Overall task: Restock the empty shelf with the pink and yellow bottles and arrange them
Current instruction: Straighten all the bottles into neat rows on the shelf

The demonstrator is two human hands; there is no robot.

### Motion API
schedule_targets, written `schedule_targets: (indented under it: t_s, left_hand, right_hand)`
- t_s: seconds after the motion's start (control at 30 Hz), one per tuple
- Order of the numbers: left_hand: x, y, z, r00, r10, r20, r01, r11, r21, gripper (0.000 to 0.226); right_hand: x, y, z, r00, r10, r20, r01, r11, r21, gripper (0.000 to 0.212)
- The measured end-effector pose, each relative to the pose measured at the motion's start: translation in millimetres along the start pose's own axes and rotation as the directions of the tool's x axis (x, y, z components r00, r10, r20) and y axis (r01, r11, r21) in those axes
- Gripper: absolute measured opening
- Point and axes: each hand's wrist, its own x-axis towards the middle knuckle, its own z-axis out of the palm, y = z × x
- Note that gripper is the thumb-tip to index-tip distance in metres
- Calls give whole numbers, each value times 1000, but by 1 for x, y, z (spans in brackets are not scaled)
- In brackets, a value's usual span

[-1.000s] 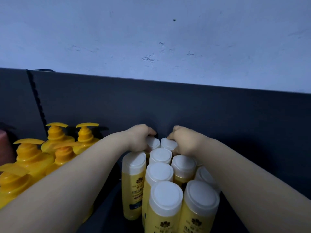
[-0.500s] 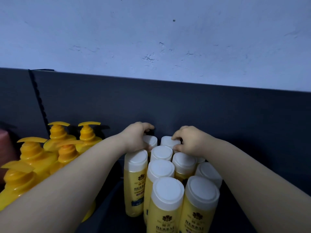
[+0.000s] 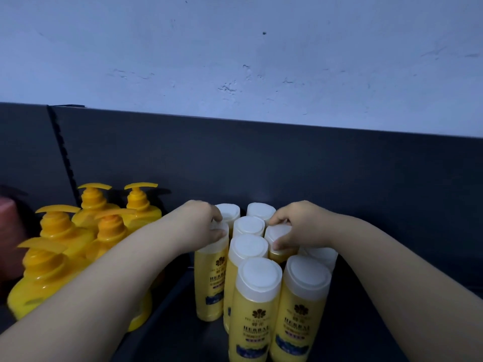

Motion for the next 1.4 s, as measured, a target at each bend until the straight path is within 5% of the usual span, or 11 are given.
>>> schedule_targets:
  t_s: [0.1, 0.2, 0.33, 0.43, 0.57, 0.8, 1.07, 1.4]
  left_hand:
    - [-5, 1, 5, 1000, 3, 14, -3, 1000, 25, 41]
    - [-8, -2, 9, 1000, -13, -6, 13, 999, 30, 37]
    - [-19, 8, 10, 1000, 2, -30, 0, 996, 88, 34]
    - [-42, 31, 11, 965, 154, -212, -161, 987, -16, 35]
    - [-61, 60, 24, 915, 332, -228, -373, 913, -167, 48]
    - [-65, 62, 55, 890, 333, -311, -395, 905, -160, 64]
    - [-76, 69, 58, 943, 47, -330, -213, 846, -488, 63]
    - [-101, 40, 45, 926, -181, -330, -13, 862, -507, 53]
  right_hand:
    - [0, -7, 5, 996, 80, 34, -76, 990, -116, 66]
    - [-2, -10, 3, 998, 48, 41, -40, 985, -168, 50]
    - [-8, -7, 0, 999, -4, 52, 9, 996, -84, 49]
    - [-19, -3, 2, 997, -24, -68, 29, 997, 72, 45]
    - [-48, -4, 17, 978, -91, -190, 100, 994, 40, 29]
    - [-84, -1, 50, 959, -172, -224, 167, 985, -39, 54]
    - [-100, 5, 64, 947, -99, -304, 211, 908, 361, 65]
    - [-87, -32, 78, 914, -270, -303, 375, 849, 373, 66]
